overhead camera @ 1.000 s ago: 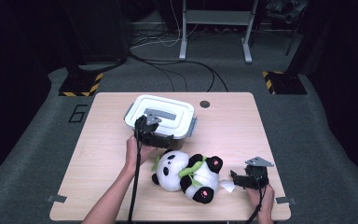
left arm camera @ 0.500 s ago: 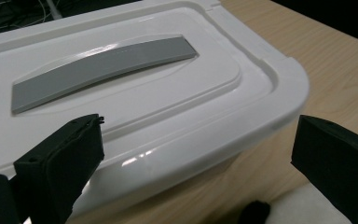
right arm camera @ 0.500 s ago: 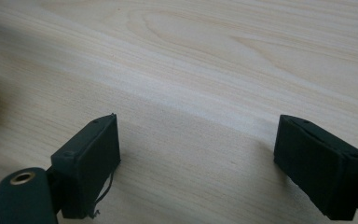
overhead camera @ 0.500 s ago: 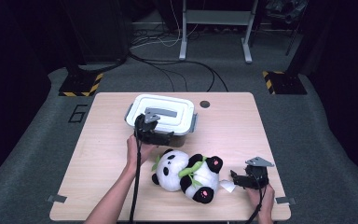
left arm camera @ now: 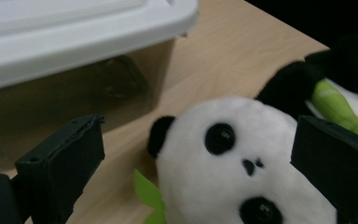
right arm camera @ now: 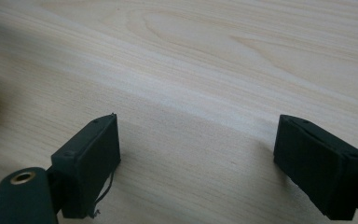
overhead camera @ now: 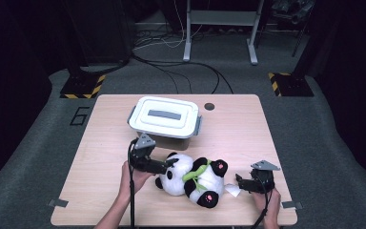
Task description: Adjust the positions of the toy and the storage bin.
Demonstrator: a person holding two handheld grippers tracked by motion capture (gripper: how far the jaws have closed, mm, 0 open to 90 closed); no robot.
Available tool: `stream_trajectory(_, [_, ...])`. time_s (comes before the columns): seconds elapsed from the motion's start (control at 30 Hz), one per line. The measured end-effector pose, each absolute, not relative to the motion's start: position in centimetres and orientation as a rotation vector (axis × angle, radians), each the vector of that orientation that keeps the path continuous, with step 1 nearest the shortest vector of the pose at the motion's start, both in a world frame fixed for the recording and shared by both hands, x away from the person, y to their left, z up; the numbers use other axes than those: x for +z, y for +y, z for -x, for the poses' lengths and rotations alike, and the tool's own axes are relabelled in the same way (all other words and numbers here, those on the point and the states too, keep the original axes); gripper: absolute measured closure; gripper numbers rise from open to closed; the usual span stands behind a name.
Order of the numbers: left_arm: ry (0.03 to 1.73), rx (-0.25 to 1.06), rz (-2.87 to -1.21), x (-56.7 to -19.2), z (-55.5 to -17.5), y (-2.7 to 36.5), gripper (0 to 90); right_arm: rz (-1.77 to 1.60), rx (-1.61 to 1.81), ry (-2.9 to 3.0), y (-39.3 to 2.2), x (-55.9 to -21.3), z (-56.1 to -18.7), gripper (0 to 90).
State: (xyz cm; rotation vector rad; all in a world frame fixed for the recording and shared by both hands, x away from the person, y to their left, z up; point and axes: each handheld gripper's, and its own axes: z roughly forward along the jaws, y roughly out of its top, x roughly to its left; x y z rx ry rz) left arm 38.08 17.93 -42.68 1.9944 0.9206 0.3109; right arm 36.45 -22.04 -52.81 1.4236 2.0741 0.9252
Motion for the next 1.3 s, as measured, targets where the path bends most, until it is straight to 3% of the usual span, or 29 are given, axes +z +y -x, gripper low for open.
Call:
stream_trajectory(0.17, [0.894,0.239,-2.031,-44.3,-36.8,16.4,5.8,-1.424,0.925,2.074,-22.0,-52.8,-36.5,13.5])
stream_trajectory(0.33, [0.922,0.233,-2.031,-45.8,-36.4,15.5,16.5,-1.424,0.925,2.074,-22.0,-52.8,-36.4,13.5])
stream_trajectory(0.6, [0.844,0.331,-2.033,-47.1,-35.2,15.5,50.1,-1.424,0.925,2.074,-22.0,-52.8,-36.5,13.5])
stream_trajectory(0.67, [0.829,0.338,-2.030,-47.1,-35.1,15.6,53.8,-1.424,0.925,2.074,-22.0,-52.8,-36.5,13.5])
stream_trajectory(1.0, [0.801,0.308,-2.029,-46.6,-34.2,17.0,56.7,-1.424,0.924,2.073,-22.1,-52.8,-36.5,13.7])
stream_trajectory(1.3, [0.800,0.304,-2.025,-46.4,-33.9,21.2,56.2,-1.431,0.924,2.071,-22.1,-52.8,-36.4,13.8])
